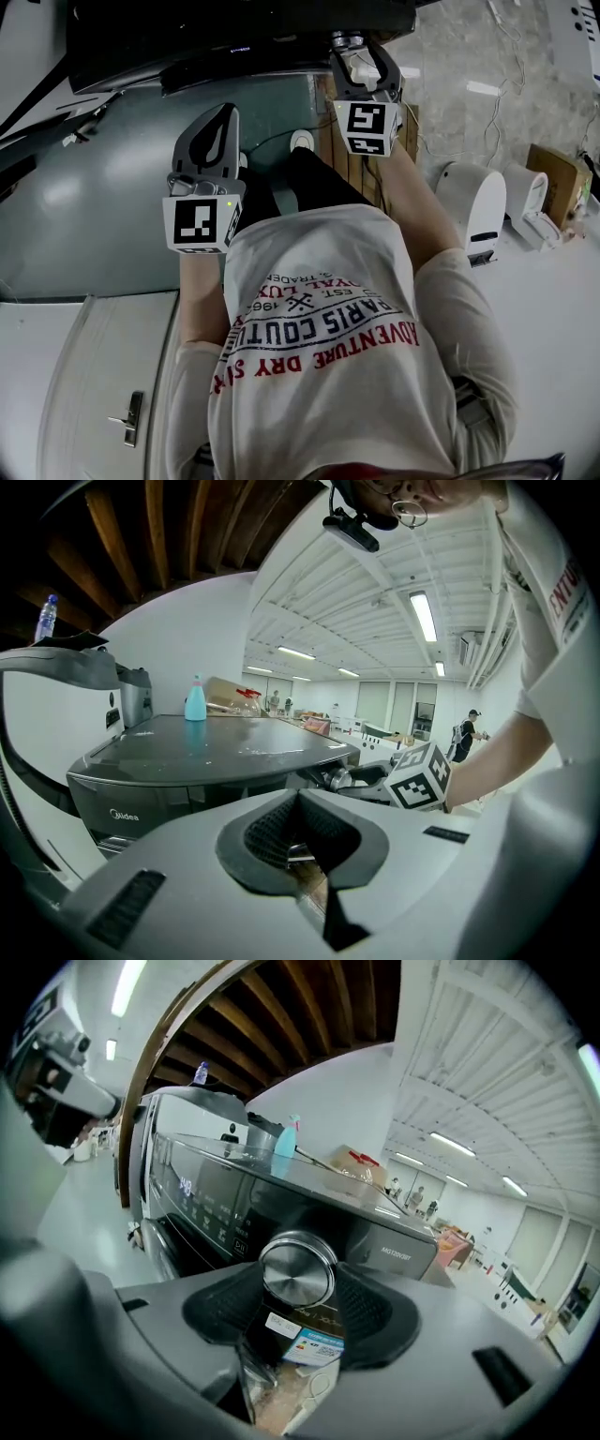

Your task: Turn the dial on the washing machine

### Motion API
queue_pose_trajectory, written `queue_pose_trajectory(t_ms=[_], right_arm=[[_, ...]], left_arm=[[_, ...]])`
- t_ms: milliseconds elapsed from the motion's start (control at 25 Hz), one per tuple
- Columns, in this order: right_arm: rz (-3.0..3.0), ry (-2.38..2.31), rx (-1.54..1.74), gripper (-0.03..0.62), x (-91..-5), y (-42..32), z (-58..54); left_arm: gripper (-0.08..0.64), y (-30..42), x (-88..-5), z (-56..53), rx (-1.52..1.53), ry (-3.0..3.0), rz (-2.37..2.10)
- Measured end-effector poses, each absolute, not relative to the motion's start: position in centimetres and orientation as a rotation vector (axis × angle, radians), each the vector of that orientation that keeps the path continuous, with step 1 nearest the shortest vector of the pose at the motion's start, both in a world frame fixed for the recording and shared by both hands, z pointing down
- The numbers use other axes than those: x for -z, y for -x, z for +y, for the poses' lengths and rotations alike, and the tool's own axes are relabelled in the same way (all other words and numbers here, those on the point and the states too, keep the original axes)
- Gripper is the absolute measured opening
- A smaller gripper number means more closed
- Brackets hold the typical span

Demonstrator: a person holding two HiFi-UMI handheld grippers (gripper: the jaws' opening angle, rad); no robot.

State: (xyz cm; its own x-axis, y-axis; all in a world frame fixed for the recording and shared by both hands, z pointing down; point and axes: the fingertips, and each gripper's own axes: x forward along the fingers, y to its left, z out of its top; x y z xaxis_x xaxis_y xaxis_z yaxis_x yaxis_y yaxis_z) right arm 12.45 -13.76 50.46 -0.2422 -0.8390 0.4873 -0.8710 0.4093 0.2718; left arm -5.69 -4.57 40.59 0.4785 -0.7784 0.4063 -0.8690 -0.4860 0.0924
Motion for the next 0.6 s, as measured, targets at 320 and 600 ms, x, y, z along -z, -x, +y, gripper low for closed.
queue_pose_trajectory(t_ms=[320, 600], right_arm=[[-2.232, -1.535, -0.478, 0.258, -51.1, -13.4, -13.9], [-2.196, -1.521, -0.42, 0.258, -50.7, -13.5, -13.9]], left_arm=[[0.015, 5.4, -40.7, -4.7, -0.454, -2.444, -1.391], [0.015, 5.4, -40.6, -4.7, -0.454, -2.443, -1.389]])
